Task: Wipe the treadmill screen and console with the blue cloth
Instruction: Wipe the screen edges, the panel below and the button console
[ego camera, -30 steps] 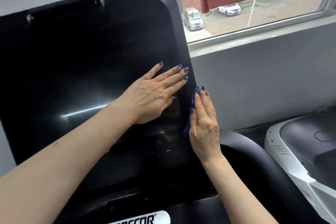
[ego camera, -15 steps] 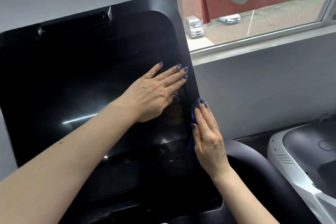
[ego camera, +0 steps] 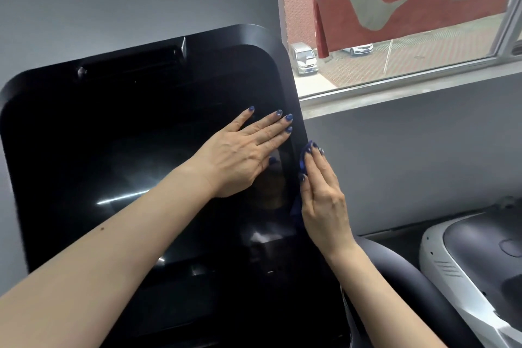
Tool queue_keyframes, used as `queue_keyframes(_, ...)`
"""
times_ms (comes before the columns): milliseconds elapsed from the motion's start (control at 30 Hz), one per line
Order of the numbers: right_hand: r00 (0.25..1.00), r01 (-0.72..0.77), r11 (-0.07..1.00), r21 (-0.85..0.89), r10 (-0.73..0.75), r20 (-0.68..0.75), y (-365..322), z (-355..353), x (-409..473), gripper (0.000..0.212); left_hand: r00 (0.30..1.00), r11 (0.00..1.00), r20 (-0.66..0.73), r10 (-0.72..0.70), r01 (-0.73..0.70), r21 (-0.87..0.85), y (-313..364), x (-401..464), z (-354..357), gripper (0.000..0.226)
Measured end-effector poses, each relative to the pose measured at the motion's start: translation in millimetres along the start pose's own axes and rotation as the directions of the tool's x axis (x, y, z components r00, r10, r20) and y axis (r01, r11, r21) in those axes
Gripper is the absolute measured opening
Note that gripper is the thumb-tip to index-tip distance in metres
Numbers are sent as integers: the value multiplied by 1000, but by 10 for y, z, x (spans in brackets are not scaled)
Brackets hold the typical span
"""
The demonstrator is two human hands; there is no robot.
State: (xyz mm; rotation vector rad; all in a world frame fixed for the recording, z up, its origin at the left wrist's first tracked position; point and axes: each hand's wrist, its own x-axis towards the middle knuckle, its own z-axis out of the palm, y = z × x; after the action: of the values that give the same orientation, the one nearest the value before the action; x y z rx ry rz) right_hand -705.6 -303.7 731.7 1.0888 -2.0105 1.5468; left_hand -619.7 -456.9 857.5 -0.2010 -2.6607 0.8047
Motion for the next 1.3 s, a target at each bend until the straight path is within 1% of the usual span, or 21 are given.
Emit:
queue_keyframes(67, 999, -17, 1000, 3, 17, -28, -74, 61, 178, 49, 1000, 1000, -2, 1, -1, -9, -13, 3, 2, 58)
queue_keyframes(133, 999, 25, 1000, -12, -25, -25, -74, 52, 140, 47, 1000, 1000, -10, 7, -7, -13, -23, 1, 3, 58)
queue_keyframes(233, 994, 108, 994, -23, -108, 28, 19, -34, -49, 47, 999, 1000, -33, 16, -16, -8, -36, 6, 4, 57)
queue_keyframes(300, 996, 84, 996, -23, -83, 23, 34, -26, 45, 47, 999, 1000, -39, 22, -22, -1, -39, 10, 8, 57)
queue_keyframes(400, 1000, -15, 1000, -6, 14, -20, -67, 75, 351, 47, 999, 1000, -42, 28, -29, -11, -51, 16, 0, 57)
queue_keyframes(467, 1000, 12, 1000, -5, -13, -24, -114, 87, 370, 49, 998, 999, -48, 42, -42, -8, -58, 24, -23, 56)
queue_keyframes(533, 997, 81, 997, -21, -81, 0, -77, 35, 233, 48, 996, 999, -71, 47, -47, 0, -78, 28, -40, 56)
queue_keyframes(600, 992, 124, 992, -27, -123, 28, -21, -34, 119, 48, 996, 1000, -86, 23, -22, 16, -129, 10, -58, 56)
queue_keyframes(633, 993, 119, 992, -32, -118, 33, -5, -43, 138, 48, 996, 1000, -92, 5, -3, 27, -172, 0, -69, 56)
queue_keyframes(767, 1000, -3, 1000, -29, 3, -29, -135, 94, 517, 46, 995, 997, -79, -62, 66, 50, -395, 3, -152, 58)
queue_keyframes(833, 998, 24, 999, -45, -26, -63, -206, 141, 580, 45, 993, 993, -65, -94, 98, 66, -523, 27, -203, 59)
queue_keyframes(967, 988, 157, 984, -82, -157, 4, -111, 33, 367, 48, 987, 985, -62, -151, 156, 79, -750, 75, -276, 62)
queue_keyframes(1033, 989, 150, 985, -82, -149, 20, -76, 3, 405, 47, 984, 982, -46, -172, 175, 76, -820, 89, -294, 63)
queue_keyframes(1100, 997, 76, 995, -68, -77, -2, -125, 61, 616, 47, 981, 979, -18, -192, 193, 64, -877, 120, -316, 67)
queue_keyframes(1167, 999, 22, 997, -73, -25, -34, -222, 156, 828, 48, 970, 970, 18, -241, 241, 33, -924, 162, -347, 72)
queue_keyframes(1233, 997, 53, 994, -100, -59, -56, -275, 193, 889, 48, 953, 954, 54, -298, 298, 9, -968, 213, -358, 68)
queue_keyframes(1300, 993, 113, 985, -130, -118, -31, -245, 160, 780, 49, 940, 944, 87, -330, 330, 11, -1003, 254, -351, 67)
